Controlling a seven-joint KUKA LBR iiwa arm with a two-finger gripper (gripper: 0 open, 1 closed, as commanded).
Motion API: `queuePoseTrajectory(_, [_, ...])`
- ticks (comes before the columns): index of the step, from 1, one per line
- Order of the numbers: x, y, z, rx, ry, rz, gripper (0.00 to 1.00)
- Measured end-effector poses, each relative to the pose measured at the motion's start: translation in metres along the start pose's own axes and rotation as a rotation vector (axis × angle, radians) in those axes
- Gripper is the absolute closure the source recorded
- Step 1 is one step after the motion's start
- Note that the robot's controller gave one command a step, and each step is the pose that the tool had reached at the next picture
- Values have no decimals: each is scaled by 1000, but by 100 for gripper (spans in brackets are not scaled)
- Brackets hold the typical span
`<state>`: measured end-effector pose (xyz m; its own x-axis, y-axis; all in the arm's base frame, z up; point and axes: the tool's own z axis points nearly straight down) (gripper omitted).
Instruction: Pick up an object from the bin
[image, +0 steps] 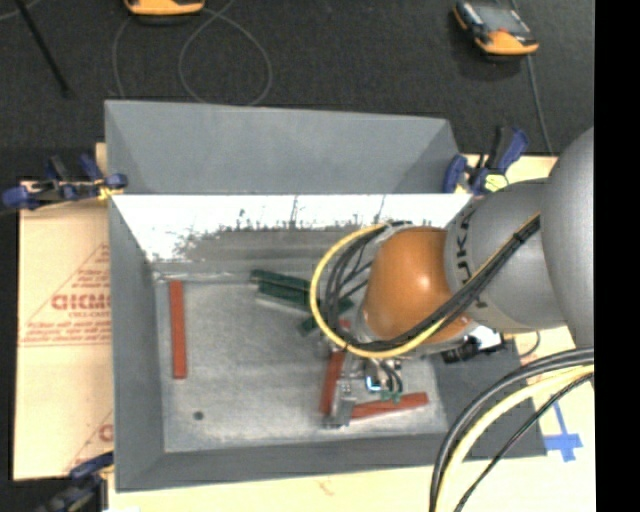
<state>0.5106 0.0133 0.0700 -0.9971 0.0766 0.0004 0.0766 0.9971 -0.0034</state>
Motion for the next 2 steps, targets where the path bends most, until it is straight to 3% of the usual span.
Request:
queuePoseTrajectory(1, [-4,-71,0,0,-4,25,0])
queuePoseTrajectory(2, [-4,-66,0,-4,-5,23,100])
